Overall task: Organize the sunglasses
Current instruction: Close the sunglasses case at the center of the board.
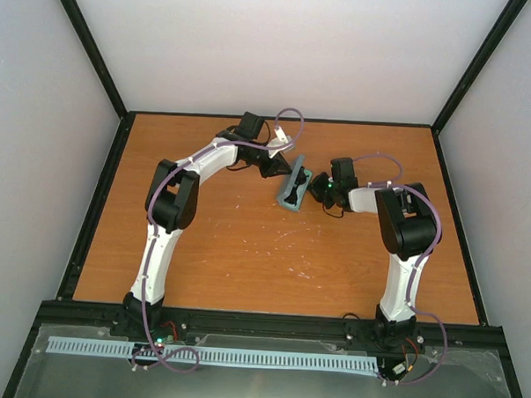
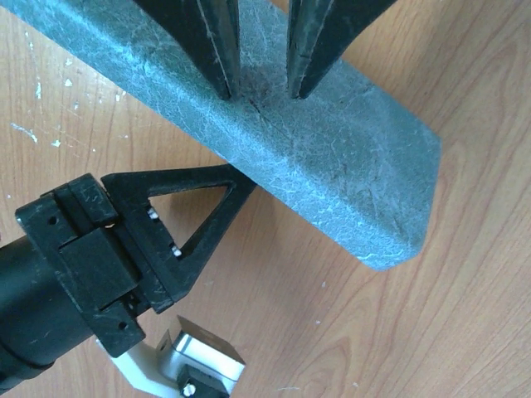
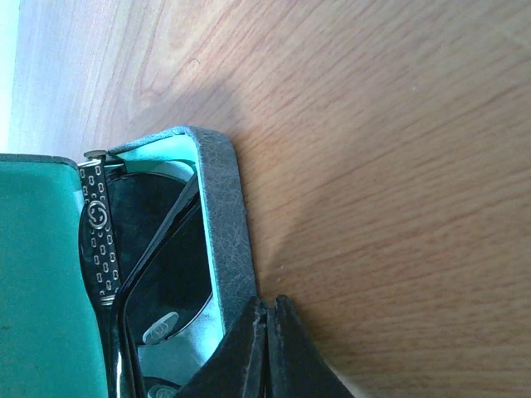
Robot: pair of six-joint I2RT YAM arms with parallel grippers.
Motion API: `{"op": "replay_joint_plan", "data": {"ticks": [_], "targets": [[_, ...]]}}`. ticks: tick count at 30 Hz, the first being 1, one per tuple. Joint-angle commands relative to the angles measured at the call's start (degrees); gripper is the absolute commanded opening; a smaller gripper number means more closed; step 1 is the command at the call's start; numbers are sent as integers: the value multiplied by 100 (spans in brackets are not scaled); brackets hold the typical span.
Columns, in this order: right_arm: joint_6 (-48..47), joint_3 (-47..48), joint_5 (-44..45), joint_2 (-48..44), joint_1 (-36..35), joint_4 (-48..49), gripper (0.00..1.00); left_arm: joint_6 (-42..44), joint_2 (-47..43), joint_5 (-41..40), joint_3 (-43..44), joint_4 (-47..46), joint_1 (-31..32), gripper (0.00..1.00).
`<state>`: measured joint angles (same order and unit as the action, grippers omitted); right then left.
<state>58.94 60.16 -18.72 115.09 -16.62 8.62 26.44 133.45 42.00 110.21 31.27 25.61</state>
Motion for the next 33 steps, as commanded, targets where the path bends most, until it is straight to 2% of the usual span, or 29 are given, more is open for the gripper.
{"op": "replay_joint_plan", "data": {"ticks": [1,33], "targets": [[-38,-326,43,423,-69,-816,3,-80,190,177,161,-28,217,19],[-121,-417,27,241,-69,-724,3,130,269,256,-268,-70,291,18]]}}
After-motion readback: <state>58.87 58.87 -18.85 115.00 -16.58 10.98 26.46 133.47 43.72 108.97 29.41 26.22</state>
